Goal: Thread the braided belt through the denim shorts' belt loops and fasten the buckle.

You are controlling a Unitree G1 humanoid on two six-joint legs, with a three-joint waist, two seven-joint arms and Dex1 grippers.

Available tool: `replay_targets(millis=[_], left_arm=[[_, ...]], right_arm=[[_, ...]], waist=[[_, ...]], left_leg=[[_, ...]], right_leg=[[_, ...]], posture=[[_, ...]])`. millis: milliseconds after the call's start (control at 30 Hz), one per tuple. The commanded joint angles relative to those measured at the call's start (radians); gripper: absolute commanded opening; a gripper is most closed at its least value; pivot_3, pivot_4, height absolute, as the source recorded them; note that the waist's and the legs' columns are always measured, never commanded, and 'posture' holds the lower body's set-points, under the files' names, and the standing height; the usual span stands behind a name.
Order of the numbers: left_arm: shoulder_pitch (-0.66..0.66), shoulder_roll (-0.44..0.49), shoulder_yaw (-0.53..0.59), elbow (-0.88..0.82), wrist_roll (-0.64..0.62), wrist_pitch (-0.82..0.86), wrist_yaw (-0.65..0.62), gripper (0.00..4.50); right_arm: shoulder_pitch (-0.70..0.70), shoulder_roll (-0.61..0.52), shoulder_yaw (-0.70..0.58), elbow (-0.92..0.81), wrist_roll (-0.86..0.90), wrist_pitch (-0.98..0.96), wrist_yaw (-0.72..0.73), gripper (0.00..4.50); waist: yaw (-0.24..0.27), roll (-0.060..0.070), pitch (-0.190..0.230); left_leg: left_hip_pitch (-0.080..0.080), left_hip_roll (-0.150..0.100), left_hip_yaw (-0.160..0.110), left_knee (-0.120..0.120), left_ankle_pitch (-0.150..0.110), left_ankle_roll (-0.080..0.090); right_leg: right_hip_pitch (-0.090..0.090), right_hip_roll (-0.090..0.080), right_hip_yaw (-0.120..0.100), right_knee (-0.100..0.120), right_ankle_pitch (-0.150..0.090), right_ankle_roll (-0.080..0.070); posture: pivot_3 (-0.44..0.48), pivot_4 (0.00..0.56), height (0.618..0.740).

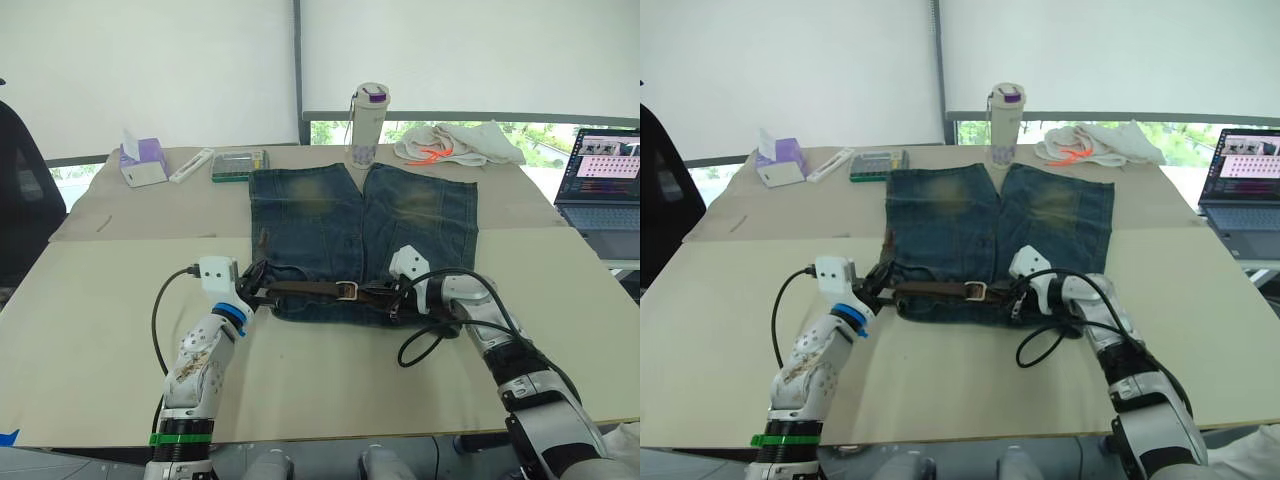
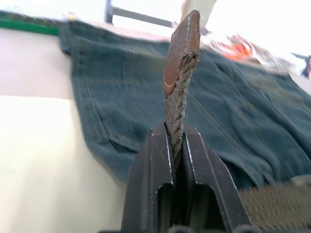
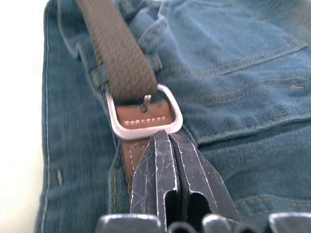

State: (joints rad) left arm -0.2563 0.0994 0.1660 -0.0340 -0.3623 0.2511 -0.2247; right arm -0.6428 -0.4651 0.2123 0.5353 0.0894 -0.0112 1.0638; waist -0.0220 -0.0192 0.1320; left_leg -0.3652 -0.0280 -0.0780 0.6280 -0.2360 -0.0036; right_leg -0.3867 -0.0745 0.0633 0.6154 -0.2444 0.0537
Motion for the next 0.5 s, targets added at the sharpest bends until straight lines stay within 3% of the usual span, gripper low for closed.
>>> replay_targets(millis=[33,233,500], left_arm=[[-0.038,0.007,0.083,0.002,-0.022,-0.048,0.052,0.00],[-0.016,0.026,0.015,0.010,0.017,-0.039,0.003,0.00],[-0.001,0.010,-0.003,0.008,0.019,-0.039,0.000,0.00]], right_arm=[[-0.002,0.009,0.024,0.048,-0.039,-0.020,0.011,0.04],[-0.030,0.050,-0.016,0.047,0.028,-0.058,0.062,0.04],[-0.086,0.087,-0.009,0.106,-0.010,-0.089,0.078,0.04]], waist=[[-0.002,0.000,0.000],[-0.009,0.000,0.000],[-0.014,0.000,0.000]], left_leg=[[0.000,0.000,0.000,0.000,0.000,0.000],[0.000,0.001,0.000,-0.001,0.000,0.000],[0.000,0.001,0.000,-0.001,0.000,0.000]], right_leg=[[0.000,0.000,0.000,0.000,0.000,0.000],[0.000,0.001,0.000,0.000,0.000,0.000],[-0.001,0.000,0.000,0.001,0.000,0.000]], posture=[[0.000,0.150,0.740],[0.000,0.150,0.740],[0.000,0.150,0.740]])
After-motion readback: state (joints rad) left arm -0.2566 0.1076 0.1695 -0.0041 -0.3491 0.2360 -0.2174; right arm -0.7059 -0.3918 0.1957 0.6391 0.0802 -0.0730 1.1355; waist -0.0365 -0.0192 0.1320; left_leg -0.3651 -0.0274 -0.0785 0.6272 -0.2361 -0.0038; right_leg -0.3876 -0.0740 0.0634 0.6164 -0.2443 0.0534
